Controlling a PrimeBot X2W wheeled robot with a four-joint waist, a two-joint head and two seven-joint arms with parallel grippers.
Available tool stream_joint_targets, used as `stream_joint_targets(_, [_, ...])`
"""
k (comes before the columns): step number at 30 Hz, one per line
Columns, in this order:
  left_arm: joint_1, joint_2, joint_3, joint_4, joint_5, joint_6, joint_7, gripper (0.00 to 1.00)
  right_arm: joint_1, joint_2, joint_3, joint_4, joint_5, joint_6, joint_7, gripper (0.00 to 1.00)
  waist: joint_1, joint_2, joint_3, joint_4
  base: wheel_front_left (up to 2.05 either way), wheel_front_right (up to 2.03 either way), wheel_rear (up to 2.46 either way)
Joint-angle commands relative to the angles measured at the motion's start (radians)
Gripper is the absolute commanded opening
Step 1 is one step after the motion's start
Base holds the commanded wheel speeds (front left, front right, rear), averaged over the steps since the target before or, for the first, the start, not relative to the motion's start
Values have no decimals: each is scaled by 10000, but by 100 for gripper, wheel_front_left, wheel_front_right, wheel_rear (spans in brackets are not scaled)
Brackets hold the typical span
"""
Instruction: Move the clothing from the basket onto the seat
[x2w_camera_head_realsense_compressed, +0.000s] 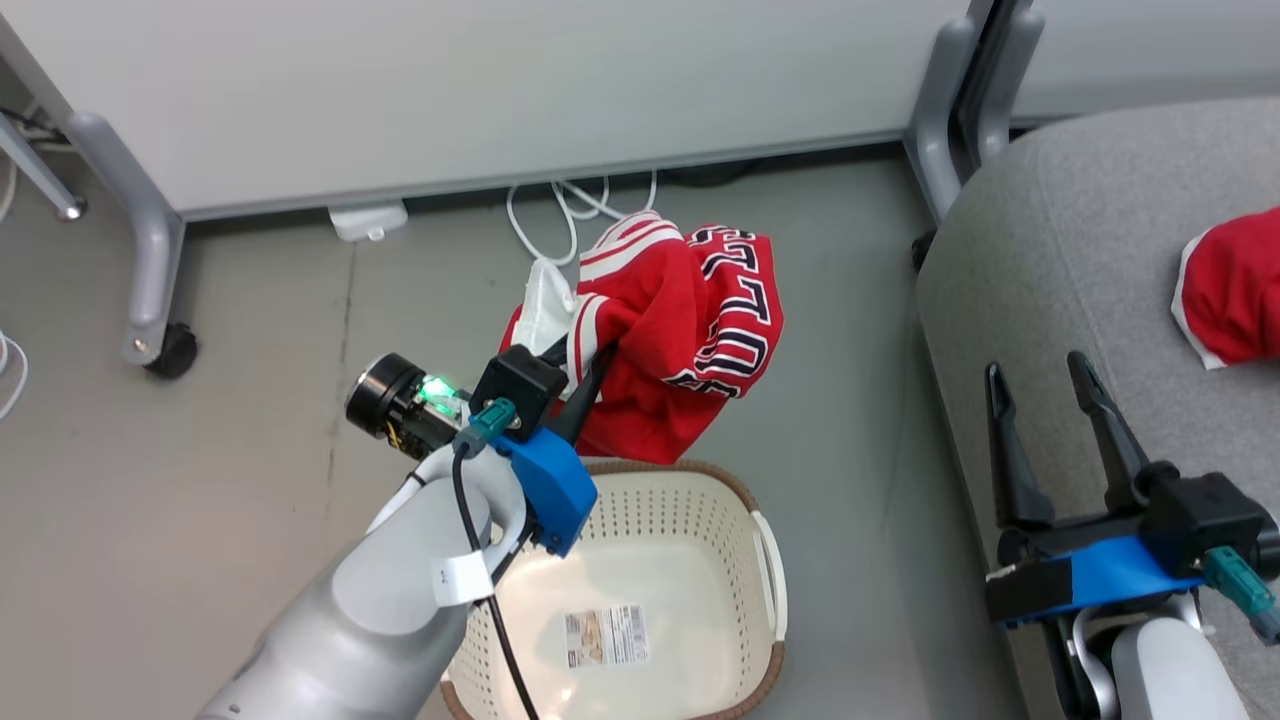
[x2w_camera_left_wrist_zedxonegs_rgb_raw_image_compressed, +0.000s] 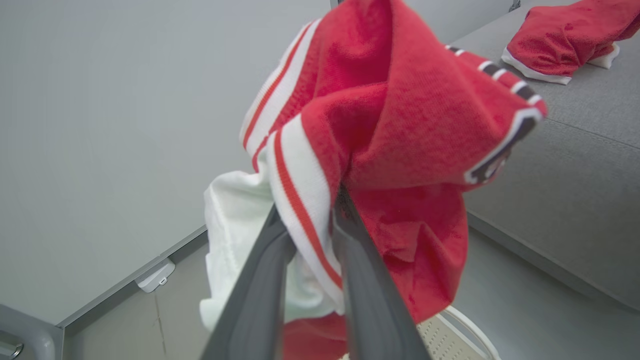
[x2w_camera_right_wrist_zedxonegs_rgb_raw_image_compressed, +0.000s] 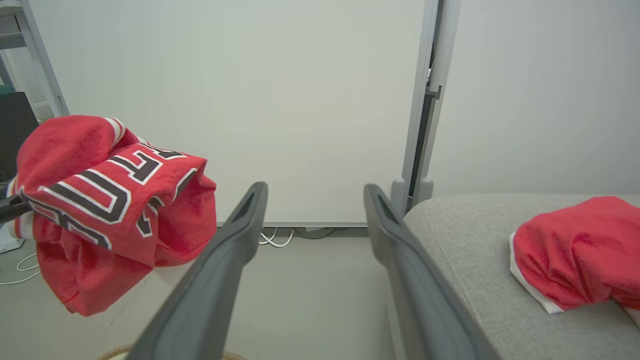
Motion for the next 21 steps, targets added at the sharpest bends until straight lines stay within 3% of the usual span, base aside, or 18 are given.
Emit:
stream_joint_targets(1, [233,28,178,-162,62,26,-49,0,264,2,1,55,73,1,-38,100,1,-1,-533,70,0,0,0])
stream_joint_targets(11, [1284,-17,1012,-1081,197,78,-49,0,1031,2,-69,234,224,1,-38,100,1,-1,-1471,323,0,0,0])
stream_joint_targets(21, [1584,12,1371,-1594,522,3,-49,0,1201,2,54,391,400,1,-38,100,1,-1,-1647,547,0,0,0])
